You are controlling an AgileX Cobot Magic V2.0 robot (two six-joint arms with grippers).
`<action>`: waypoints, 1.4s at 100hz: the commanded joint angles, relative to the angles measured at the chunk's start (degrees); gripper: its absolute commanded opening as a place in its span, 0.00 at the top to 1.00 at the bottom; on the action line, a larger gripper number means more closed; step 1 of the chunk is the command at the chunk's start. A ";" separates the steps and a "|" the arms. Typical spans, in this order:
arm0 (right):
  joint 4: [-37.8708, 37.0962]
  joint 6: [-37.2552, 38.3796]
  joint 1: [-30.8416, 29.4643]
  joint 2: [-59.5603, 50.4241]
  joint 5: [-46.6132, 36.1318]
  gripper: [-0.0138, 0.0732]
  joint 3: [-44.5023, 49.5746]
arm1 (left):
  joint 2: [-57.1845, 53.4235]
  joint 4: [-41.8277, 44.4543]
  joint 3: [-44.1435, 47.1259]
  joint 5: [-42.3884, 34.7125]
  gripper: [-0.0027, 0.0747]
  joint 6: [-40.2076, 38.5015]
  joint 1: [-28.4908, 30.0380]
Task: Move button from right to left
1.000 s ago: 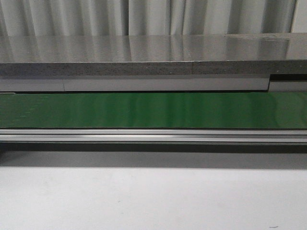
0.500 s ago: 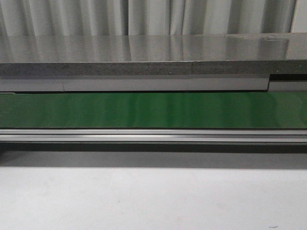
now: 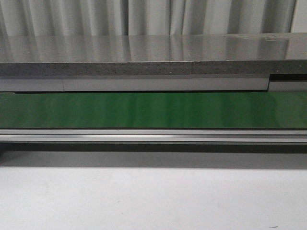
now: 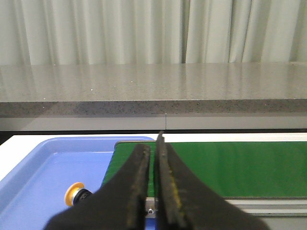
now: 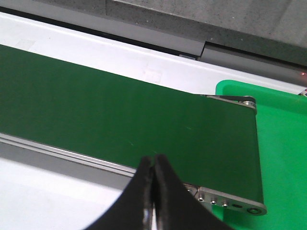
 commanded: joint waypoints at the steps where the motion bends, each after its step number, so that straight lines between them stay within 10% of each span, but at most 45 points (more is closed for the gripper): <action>1: 1.27 -0.47 -0.02 -0.13 -3.57 0.92 -1.54 | -2.03 -0.50 2.32 -4.52 0.96 -0.65 0.10; 29: 0.43 0.66 0.04 -0.21 -4.18 0.92 -1.54 | -2.03 -0.50 2.32 -4.52 0.96 -0.65 0.10; 94: -29.27 35.40 6.68 -16.79 -10.05 0.92 3.99 | -2.03 -0.50 2.32 -4.52 0.96 -0.65 0.10; 140: -29.53 37.55 6.68 -33.74 -14.19 0.92 18.96 | -2.03 -0.50 2.32 -4.52 0.96 -0.65 0.10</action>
